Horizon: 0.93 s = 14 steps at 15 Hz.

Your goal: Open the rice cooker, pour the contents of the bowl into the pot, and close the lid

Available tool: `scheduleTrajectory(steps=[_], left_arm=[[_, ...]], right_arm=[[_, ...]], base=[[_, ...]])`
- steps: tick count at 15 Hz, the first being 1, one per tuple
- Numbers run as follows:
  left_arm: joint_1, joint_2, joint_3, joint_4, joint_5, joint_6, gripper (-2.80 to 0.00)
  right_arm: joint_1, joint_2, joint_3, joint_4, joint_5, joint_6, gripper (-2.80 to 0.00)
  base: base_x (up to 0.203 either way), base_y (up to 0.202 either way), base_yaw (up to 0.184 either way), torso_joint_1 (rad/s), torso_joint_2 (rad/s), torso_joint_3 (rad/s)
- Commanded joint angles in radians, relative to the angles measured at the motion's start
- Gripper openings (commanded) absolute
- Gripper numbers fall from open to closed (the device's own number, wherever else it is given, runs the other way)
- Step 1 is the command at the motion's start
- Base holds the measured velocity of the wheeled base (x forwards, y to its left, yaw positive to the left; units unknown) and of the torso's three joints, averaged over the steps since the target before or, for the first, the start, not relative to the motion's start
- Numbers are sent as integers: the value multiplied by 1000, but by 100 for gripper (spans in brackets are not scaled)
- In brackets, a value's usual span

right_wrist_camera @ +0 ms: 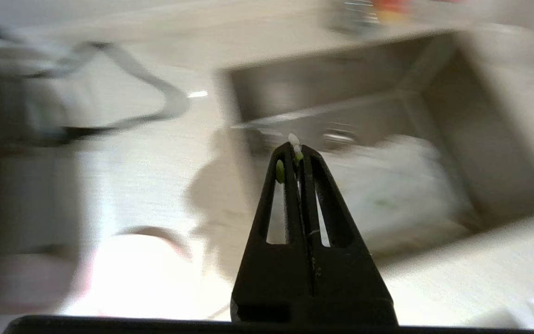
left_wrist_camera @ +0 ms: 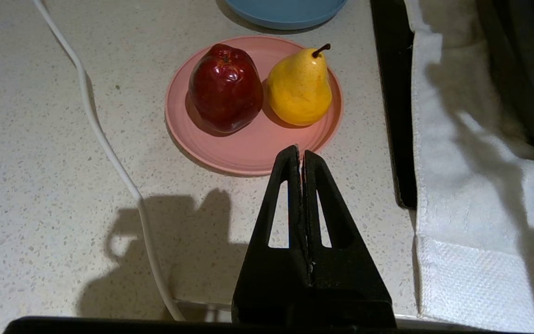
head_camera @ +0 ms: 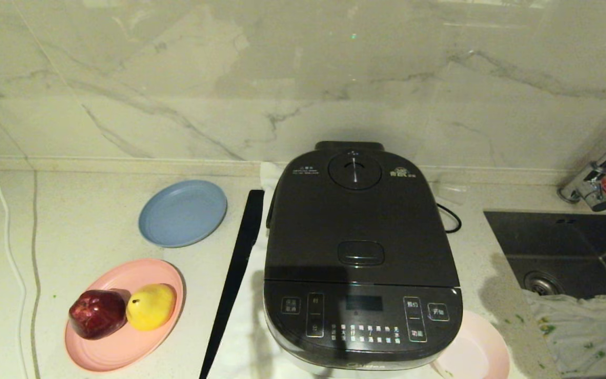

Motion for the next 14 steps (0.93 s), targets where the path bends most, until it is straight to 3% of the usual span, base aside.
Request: scheduleTrajectory(steps=[1,5,7,9,11,12,14], left_arm=[[0,-1,0,0,0,0,-280],[0,-1,0,0,0,0,-280],[0,-1,0,0,0,0,-280],[0,-1,0,-1,0,0,-280],[0,-1,0,0,0,0,-280],[0,-1,0,0,0,0,-280],[0,-1,0,0,0,0,-280]], right_arm=[[-142,-258,161,5,-2,-37,-280],[-261,-454,435,-25,19,-98,-280],[-263,-512,543,-72,27,-103,-280],[-253,-588,613,-87,91,-192,-280],[-249,-626,672,-146,94,-189,-280],[-247,-657,676,-160,148,-188,-280],[-246,-682,684,-171,379,-198,-280]], base=[[0,0,0,0,0,0],[0,0,0,0,0,0],[0,0,0,0,0,0],[0,0,0,0,0,0],[0,0,0,0,0,0],[0,0,0,0,0,0],[0,0,0,0,0,0]])
